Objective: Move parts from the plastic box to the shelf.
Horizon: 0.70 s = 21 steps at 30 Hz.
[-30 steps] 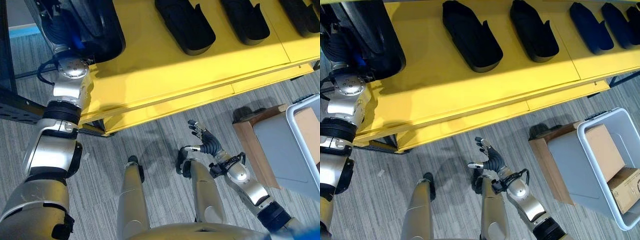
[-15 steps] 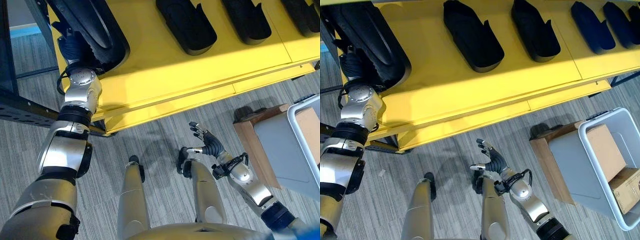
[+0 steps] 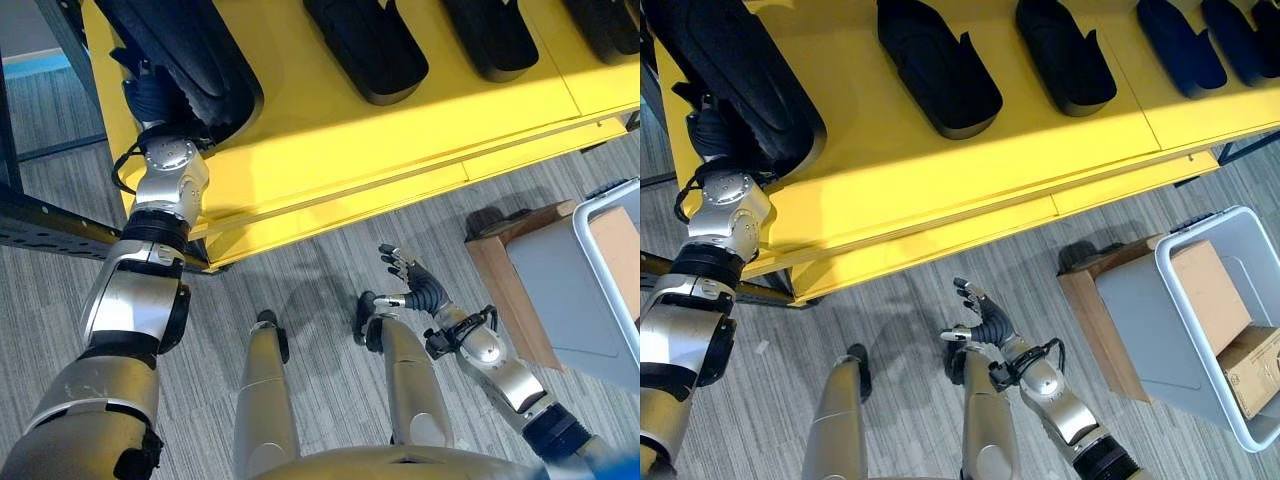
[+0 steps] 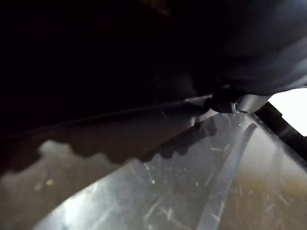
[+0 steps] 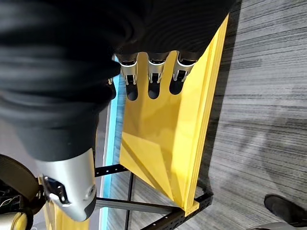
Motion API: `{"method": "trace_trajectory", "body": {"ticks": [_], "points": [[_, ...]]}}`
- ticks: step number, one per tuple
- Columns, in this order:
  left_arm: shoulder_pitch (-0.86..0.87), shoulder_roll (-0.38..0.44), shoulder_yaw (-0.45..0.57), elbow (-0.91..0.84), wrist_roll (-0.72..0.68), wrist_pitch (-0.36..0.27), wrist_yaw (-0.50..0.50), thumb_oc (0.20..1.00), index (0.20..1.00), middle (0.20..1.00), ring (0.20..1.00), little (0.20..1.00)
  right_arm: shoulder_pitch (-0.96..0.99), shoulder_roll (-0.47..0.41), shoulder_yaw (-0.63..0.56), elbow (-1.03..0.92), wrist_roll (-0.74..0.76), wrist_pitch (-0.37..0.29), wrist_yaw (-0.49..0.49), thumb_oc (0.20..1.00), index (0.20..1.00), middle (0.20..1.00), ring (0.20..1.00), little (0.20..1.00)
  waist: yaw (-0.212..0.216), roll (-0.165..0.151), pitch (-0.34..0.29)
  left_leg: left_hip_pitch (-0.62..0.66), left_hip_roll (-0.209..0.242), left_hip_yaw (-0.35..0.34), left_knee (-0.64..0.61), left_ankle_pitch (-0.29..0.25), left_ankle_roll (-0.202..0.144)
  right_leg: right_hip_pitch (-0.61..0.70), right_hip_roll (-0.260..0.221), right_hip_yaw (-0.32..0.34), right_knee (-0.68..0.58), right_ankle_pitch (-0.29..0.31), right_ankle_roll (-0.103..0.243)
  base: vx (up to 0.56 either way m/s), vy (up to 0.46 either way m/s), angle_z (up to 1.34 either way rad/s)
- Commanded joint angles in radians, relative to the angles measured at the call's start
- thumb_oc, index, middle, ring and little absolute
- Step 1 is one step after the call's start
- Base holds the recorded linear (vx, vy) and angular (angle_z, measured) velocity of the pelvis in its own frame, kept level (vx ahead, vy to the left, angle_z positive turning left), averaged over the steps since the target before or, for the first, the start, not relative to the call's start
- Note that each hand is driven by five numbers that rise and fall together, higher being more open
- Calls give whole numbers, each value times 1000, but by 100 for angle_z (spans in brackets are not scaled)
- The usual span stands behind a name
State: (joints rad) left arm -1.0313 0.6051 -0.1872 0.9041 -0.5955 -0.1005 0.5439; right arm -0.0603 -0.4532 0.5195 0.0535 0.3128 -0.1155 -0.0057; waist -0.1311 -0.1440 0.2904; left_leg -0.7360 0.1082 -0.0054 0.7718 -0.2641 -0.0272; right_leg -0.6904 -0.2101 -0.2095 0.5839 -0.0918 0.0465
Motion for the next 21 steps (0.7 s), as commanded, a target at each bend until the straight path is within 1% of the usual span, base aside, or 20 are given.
{"method": "trace_trajectory", "body": {"ticks": [1,2,3,4,12,15,16,21], "points": [[-19,29,22,50,46,-23,-7,200,200,200,200,200,26,-63,-8,-85,20,-34,3,1000,1000,1000,1000,1000,5,27,-38,-4,-3,16,-59,24,27,25,15,30,48,-75,39,0,0,0],[-22,29,23,54,44,-24,-4,429,429,429,429,429,28,-65,-7,-86,21,-35,7,1000,1000,1000,1000,1000,6,27,-38,-4,-4,17,-59,24,26,25,14,29,49,-75,40,0,0,0],[-23,30,23,55,43,-22,-3,884,884,884,884,884,28,-65,-7,-87,21,-34,6,1000,1000,1000,1000,1000,6,27,-38,-4,-4,17,-60,25,26,25,13,28,48,-75,40,0,0,0],[-27,31,29,67,33,-19,-4,1000,1000,1000,1000,1000,27,-66,-6,-88,22,-34,7,1000,1000,1000,1000,1000,7,26,-39,-5,-5,17,-61,24,27,27,13,28,46,-73,40,0,0,0],[-33,43,39,69,29,-21,2,1000,1000,1000,1000,1000,29,-72,-5,-85,20,-31,11,1000,1000,1000,1000,1000,14,28,-36,-8,-8,16,-58,23,29,23,10,31,51,-72,42,0,0,0],[-27,40,50,52,0,-32,3,1000,1000,1000,1000,1000,27,-75,-4,-90,20,-27,15,1000,1000,1000,1000,1000,17,27,-35,-8,-9,16,-54,22,31,23,8,30,57,-74,41,0,0,0],[-24,38,55,29,-12,-46,9,1000,1000,1000,1000,1000,26,-74,-7,-90,23,-27,13,1000,1000,1000,1000,1000,19,27,-35,-8,-11,16,-52,20,32,23,6,30,59,-74,42,0,0,0],[-11,33,64,-12,-25,-63,18,1000,1000,1000,1000,1000,28,-75,-12,-91,22,-27,14,1000,1000,1000,1000,1000,22,28,-36,-7,-14,14,-54,21,32,24,5,30,59,-75,41,0,0,0]]}}
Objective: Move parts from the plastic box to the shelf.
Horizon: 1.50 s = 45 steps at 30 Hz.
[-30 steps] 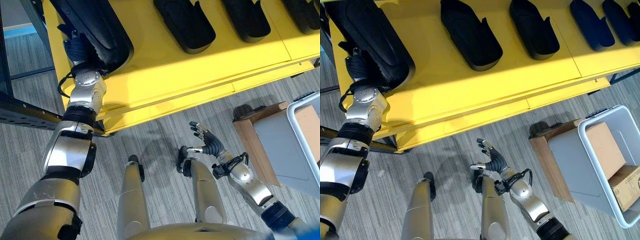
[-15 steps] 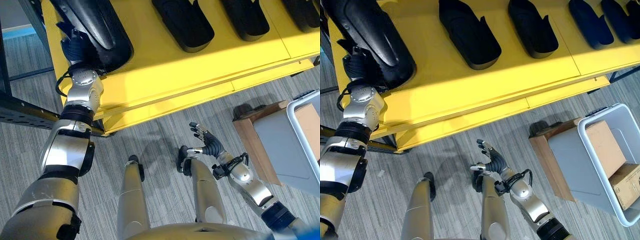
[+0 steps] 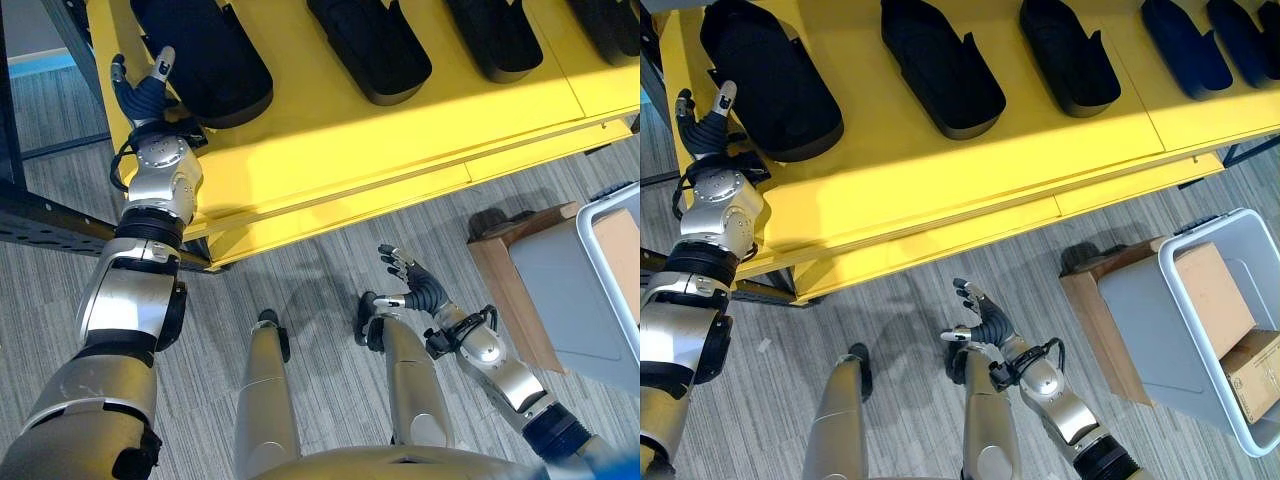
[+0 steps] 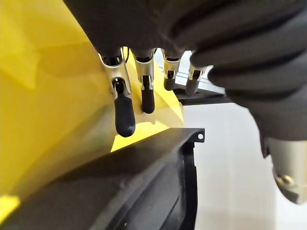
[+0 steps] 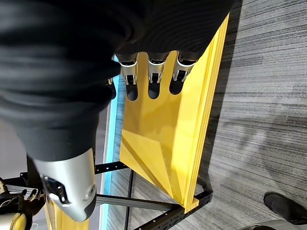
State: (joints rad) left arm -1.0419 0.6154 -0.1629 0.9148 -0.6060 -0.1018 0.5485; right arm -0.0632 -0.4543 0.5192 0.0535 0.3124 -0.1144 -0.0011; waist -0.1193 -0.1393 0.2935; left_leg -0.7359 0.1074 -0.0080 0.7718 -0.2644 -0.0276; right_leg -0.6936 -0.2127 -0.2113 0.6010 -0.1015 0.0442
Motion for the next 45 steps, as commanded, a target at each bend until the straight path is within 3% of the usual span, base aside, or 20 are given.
{"method": "trace_trajectory", "body": {"ticks": [1,8,12,13,14,16,24,26,30,34,41,45], "points": [[3,27,47,-48,-23,-76,21,1000,1000,1000,1000,1000,33,-74,-14,-92,23,-30,8,1000,1000,1000,1000,1000,12,22,-40,-6,-13,17,-54,21,32,29,8,32,42,-66,43,0,0,0],[64,78,85,-234,74,-113,91,1000,1000,1000,1000,1000,38,-71,-29,-99,17,-34,9,1000,1000,1000,1000,1000,28,28,-39,-3,-15,17,-55,22,30,25,4,30,50,-70,39,0,0,0],[143,128,90,-466,405,-49,180,1000,1000,1000,1000,1000,33,-72,-53,-103,19,-46,18,1000,1000,1000,1000,1000,39,30,-37,-1,-17,16,-62,24,28,23,3,28,49,-70,38,0,0,0],[150,125,94,-474,410,-44,182,1000,1000,1000,1000,1000,33,-73,-53,-103,20,-46,19,1000,1000,1000,1000,1000,38,31,-37,-1,-17,16,-62,24,28,23,3,28,49,-70,38,1,-11,4],[190,150,81,-575,599,7,199,1000,1000,1000,1000,1000,23,-72,-69,-98,28,-52,21,1000,1000,1000,1000,1000,43,33,-34,2,-19,16,-68,27,26,25,3,29,45,-70,38,7,0,4],[221,198,66,-658,752,28,173,1000,1000,1000,1000,1000,19,-74,-85,-94,33,-58,28,1000,1000,1000,1000,1000,51,39,-31,7,-20,17,-72,28,28,25,3,30,46,-71,38,4,1,2],[206,227,-23,-730,907,40,101,1000,1000,1000,1000,1000,21,-78,-95,-87,27,-57,39,1000,1000,1000,1000,1000,51,47,-25,10,-20,20,-75,30,29,26,0,31,49,-73,37,0,0,0],[171,245,-120,-771,1028,51,42,1000,1000,1000,1000,1000,23,-85,-105,-91,20,-63,38,1000,1000,1000,1000,1000,46,51,-19,13,-20,23,-74,31,28,25,1,34,48,-72,37,0,0,0],[133,223,-191,-787,1078,56,-8,1000,1000,1000,1000,1000,30,-89,-114,-97,10,-59,35,1000,1000,1000,1000,1000,40,54,-13,14,-18,25,-72,32,29,22,3,40,52,-72,36,0,0,0],[94,150,-257,-790,1101,56,-57,1000,1000,1000,1000,1000,36,-94,-126,-106,-1,-55,28,1000,1000,1000,1000,1000,30,59,-11,9,-17,27,-64,31,30,12,2,47,60,-74,34,0,1,-1],[92,83,-269,-773,1112,68,-74,1000,1000,1000,1000,1000,52,-98,-136,-110,-7,-51,27,1000,1000,1000,1000,1000,23,59,-9,7,-16,30,-67,32,31,7,5,50,63,-77,32,3,-4,-4],[120,41,-228,-756,1082,83,-64,1000,1000,1000,1000,1000,55,-93,-139,-105,-14,-46,22,1000,1000,1000,1000,1000,25,57,-7,5,-17,29,-66,33,31,6,5,49,64,-78,29,9,-4,-3]]}}
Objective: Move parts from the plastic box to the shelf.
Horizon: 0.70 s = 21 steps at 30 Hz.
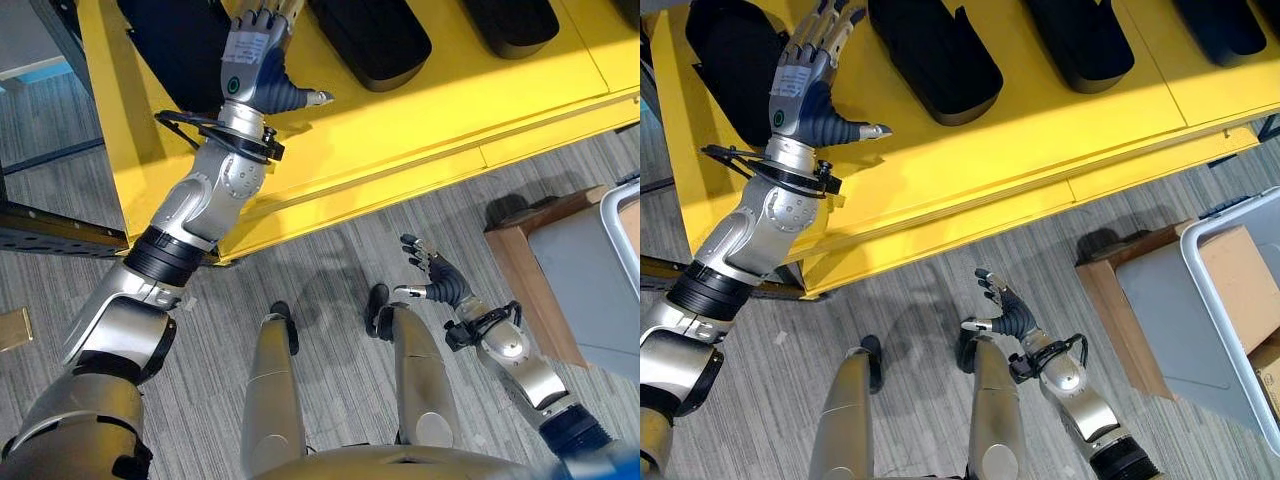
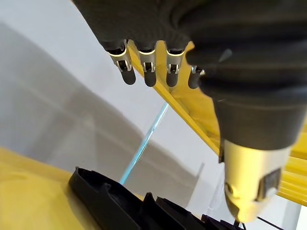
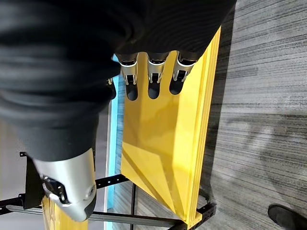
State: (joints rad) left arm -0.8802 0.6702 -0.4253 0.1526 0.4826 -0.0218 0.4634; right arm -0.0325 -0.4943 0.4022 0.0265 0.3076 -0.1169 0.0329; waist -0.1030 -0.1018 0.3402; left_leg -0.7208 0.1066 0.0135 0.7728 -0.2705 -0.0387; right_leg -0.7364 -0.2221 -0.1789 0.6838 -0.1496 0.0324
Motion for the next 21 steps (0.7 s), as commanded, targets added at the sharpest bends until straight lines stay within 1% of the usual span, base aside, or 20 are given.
{"method": "trace_trajectory", "body": {"ticks": [1,6,14,21], "points": [[-43,-21,42,13,-15,7,28,1000,1000,1000,1000,1000,22,-53,-21,-79,-11,-44,-14,1000,1000,1000,1000,1000,8,18,-53,-11,-17,7,-66,39,42,49,15,16,-18,-30,41,0,0,0],[-24,-41,86,41,-40,24,65,1000,1000,1000,1000,1000,18,-50,-16,-77,-10,-40,-14,1000,1000,1000,1000,1000,11,16,-53,-13,-20,5,-66,39,43,49,16,16,-15,-33,39,0,0,0],[16,-44,134,80,17,82,99,1000,1000,1000,1000,1000,10,-51,-7,-78,-17,-36,-15,1000,1000,1000,1000,1000,14,9,-51,-15,-21,3,-64,37,43,46,16,16,-12,-33,39,0,0,0],[37,-52,133,123,27,102,85,1000,1000,1000,1000,1000,11,-52,-6,-80,-17,-29,-11,1000,1000,1000,1000,1000,13,5,-47,-19,-22,4,-60,37,44,42,16,21,-7,-33,37,0,0,0]]}}
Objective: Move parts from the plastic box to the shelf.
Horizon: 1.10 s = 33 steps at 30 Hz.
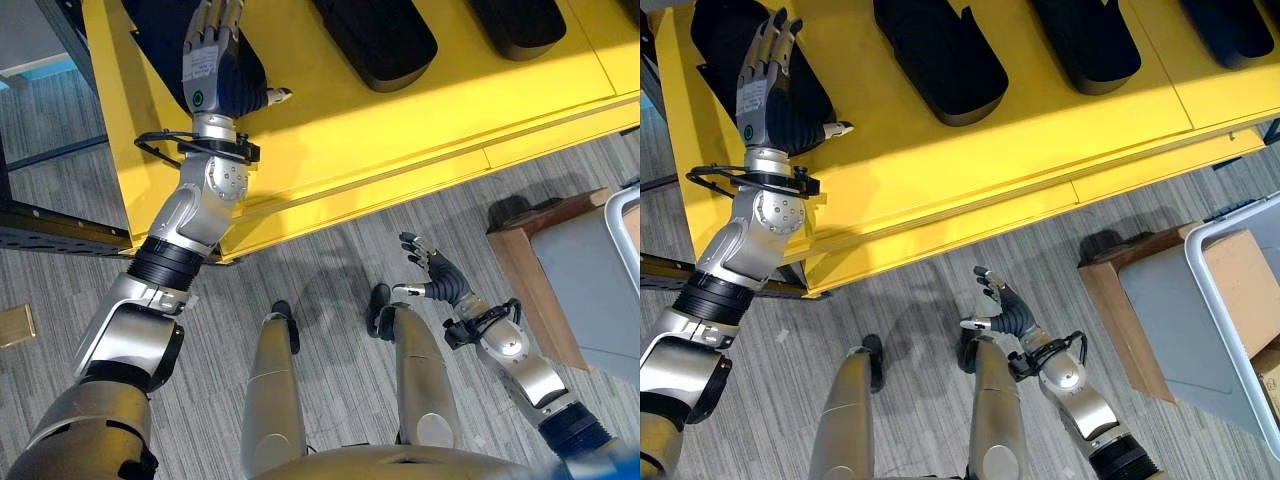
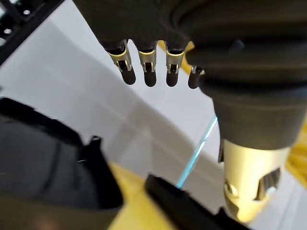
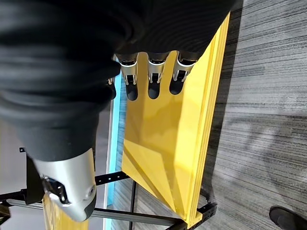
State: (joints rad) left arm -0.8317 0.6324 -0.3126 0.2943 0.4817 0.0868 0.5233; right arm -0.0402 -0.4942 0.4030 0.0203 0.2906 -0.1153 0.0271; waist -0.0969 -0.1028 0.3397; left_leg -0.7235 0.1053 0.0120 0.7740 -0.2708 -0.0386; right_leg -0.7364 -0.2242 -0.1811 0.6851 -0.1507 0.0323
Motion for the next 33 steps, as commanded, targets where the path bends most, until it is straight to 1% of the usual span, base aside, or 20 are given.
{"method": "trace_trajectory", "body": {"ticks": [1,8,14,16,20,29,33], "points": [[-11,-18,14,-9,29,-3,18,1000,1000,1000,1000,1000,19,-54,-7,-74,0,-30,-5,1000,1000,1000,1000,1000,5,6,-45,-16,-21,7,-61,37,45,41,18,24,-8,-32,37,0,0,0],[15,-51,-37,64,8,-3,-40,1000,1000,1000,1000,1000,28,-57,-12,-75,-4,-24,-3,1000,1000,1000,1000,1000,-2,4,-38,-18,-20,9,-55,36,47,37,20,30,-1,-32,36,0,0,0],[53,-92,-38,84,-28,-4,-65,1000,1000,1000,1000,1000,24,-55,-13,-74,-6,-19,-3,1000,1000,1000,1000,1000,-2,5,-32,-20,-21,11,-54,37,47,34,19,31,3,-35,35,3,3,-1],[55,-93,-37,85,-35,-3,-67,1000,1000,1000,1000,1000,23,-56,-14,-73,-6,-18,-3,1000,1000,1000,1000,1000,-2,4,-32,-20,-21,12,-53,36,47,34,18,31,4,-35,35,0,0,0],[79,-100,-16,71,-89,-6,-93,1000,1000,1000,1000,1000,23,-52,-14,-64,-10,-4,-2,1000,1000,1000,1000,1000,2,8,-21,-23,-24,13,-43,34,50,30,17,34,13,-38,33,0,0,0],[129,-99,31,36,-129,-10,-86,1000,1000,1000,1000,1000,15,-49,-10,-60,-14,5,1,1000,1000,1000,1000,1000,9,12,-20,-27,-28,12,-39,32,53,23,16,35,22,-40,30,0,0,0],[176,-95,60,-2,-138,-12,-94,1000,1000,1000,1000,1000,16,-44,-13,-59,-17,10,0,1000,1000,1000,1000,1000,16,15,-19,-28,-31,11,-38,32,54,24,17,35,23,-40,29,0,0,0]]}}
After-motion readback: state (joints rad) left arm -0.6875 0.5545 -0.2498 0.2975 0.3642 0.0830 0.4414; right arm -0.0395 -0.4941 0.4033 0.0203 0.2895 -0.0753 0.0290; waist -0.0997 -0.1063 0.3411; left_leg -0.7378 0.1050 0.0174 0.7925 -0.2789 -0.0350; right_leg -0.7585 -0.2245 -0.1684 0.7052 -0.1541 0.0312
